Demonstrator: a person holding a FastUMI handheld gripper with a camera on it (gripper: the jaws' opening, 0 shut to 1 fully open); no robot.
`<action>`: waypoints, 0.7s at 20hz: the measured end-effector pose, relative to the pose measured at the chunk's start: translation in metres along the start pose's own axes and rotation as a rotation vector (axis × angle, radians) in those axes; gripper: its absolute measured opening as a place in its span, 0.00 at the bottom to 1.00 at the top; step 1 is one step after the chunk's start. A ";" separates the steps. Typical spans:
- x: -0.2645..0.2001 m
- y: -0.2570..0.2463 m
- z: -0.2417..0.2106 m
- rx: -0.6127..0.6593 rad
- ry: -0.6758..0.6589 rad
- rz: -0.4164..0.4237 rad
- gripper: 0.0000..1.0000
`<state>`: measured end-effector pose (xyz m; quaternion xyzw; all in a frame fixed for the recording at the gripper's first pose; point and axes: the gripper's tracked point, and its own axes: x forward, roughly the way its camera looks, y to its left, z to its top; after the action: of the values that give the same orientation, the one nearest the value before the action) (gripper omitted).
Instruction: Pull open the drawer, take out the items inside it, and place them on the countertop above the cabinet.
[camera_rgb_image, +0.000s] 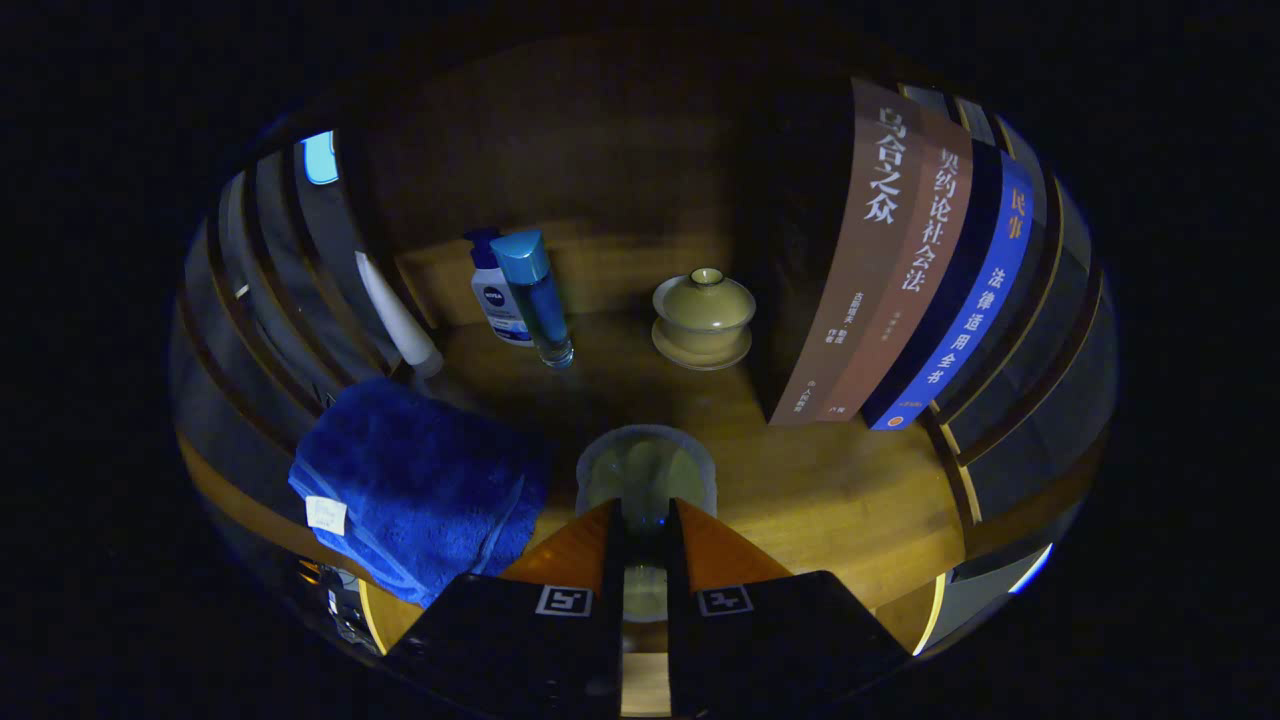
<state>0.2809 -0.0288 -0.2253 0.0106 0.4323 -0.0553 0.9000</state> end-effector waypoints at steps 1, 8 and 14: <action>0.001 0.000 0.000 -0.003 0.005 0.003 0.23; 0.001 0.009 0.002 0.005 -0.012 0.029 0.98; -0.024 0.009 0.000 0.005 -0.060 0.031 0.99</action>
<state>0.2665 -0.0180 -0.2067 0.0181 0.4048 -0.0427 0.9132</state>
